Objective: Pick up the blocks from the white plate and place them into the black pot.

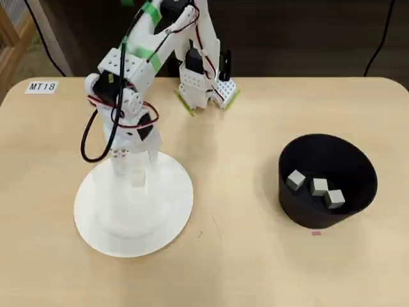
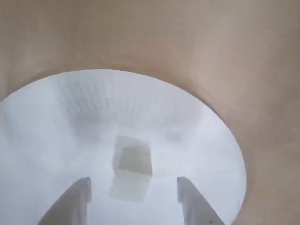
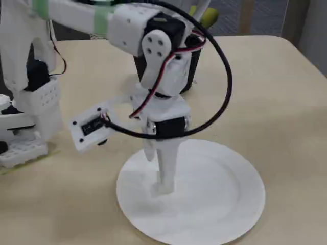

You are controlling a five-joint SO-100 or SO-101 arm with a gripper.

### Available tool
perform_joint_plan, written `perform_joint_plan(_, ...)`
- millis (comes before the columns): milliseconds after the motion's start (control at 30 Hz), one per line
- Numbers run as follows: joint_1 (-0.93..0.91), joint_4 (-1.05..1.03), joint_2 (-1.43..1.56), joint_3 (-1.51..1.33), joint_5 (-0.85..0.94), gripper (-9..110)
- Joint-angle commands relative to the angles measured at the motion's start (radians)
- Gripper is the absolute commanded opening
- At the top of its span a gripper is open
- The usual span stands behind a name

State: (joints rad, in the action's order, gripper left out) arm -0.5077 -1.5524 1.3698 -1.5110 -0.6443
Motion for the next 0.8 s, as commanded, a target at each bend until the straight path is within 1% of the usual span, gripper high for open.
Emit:
perform_joint_plan(0, 0.000, 0.034, -0.002, 0.046, 0.009, 26)
perform_joint_plan(200, 0.003, 0.087, -0.028, 0.046, -0.005, 24)
perform_joint_plan(300, 0.003, 0.104, -0.041, 0.046, -0.014, 21)
perform_joint_plan(400, 0.003, 0.118, -0.052, 0.046, -0.026, 15)
perform_joint_plan(533, 0.003, 0.130, -0.071, 0.051, -0.031, -2)
perform_joint_plan(767, 0.003, 0.193, -0.064, 0.075, 0.043, -2)
